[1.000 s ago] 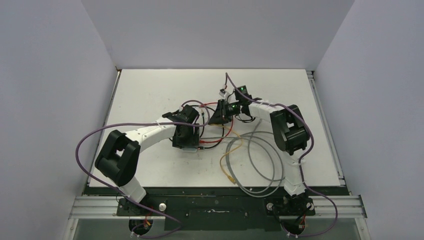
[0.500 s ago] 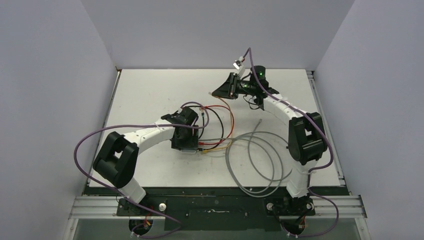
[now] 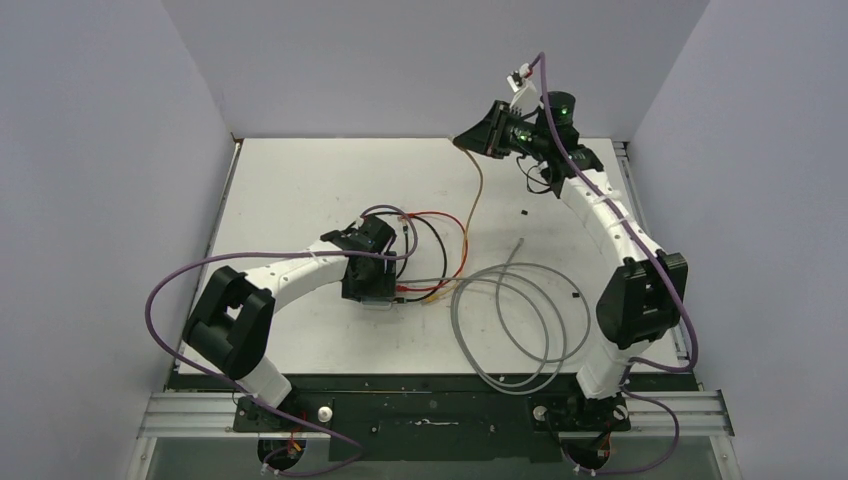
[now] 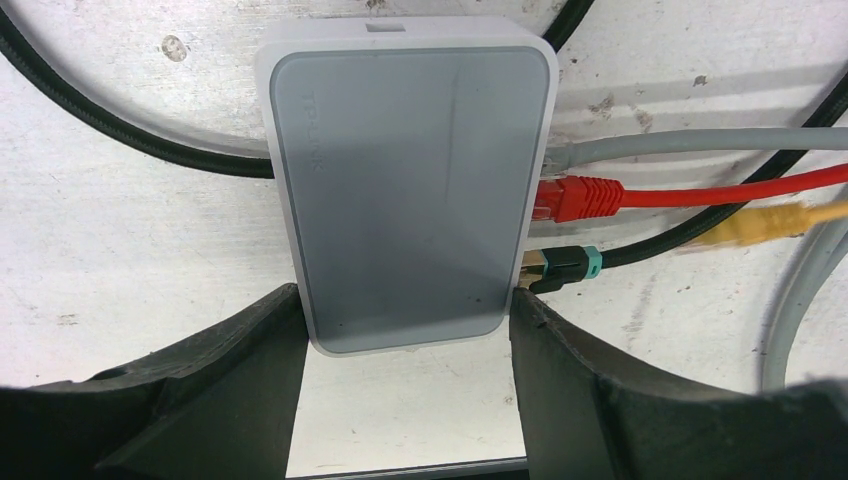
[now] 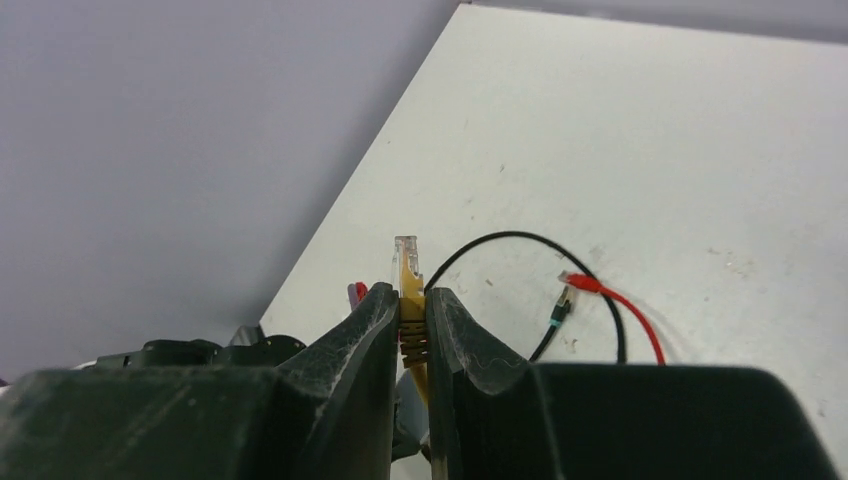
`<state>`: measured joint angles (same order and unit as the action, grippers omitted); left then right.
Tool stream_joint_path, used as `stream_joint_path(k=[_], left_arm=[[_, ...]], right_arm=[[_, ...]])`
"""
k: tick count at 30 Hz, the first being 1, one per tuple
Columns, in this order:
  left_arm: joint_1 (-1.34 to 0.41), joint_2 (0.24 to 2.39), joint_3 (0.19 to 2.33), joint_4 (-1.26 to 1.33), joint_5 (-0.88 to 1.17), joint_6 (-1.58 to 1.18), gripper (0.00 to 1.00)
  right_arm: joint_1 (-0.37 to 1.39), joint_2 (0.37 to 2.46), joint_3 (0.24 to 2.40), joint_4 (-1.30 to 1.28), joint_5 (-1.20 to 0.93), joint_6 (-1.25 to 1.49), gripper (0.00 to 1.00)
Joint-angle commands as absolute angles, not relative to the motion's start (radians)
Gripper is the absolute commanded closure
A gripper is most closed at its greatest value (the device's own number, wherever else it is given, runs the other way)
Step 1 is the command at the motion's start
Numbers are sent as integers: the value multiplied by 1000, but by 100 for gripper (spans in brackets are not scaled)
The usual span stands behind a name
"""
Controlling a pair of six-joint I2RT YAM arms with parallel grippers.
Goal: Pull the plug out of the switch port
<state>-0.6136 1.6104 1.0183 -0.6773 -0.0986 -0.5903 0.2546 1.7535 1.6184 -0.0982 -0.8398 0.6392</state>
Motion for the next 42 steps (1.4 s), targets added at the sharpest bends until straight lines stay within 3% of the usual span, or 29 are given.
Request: stream_joint_path(k=[1, 29, 42], left_arm=[[-617, 1568, 1017, -687, -130, -579, 100], [-618, 1552, 1016, -696, -129, -556, 100], [-618, 1538, 995, -708, -161, -562, 100]], right_arm=[[232, 1660, 1728, -202, -717, 513, 95], [182, 1626, 1971, -57, -667, 651, 95], [167, 1660, 1901, -97, -664, 656, 95]])
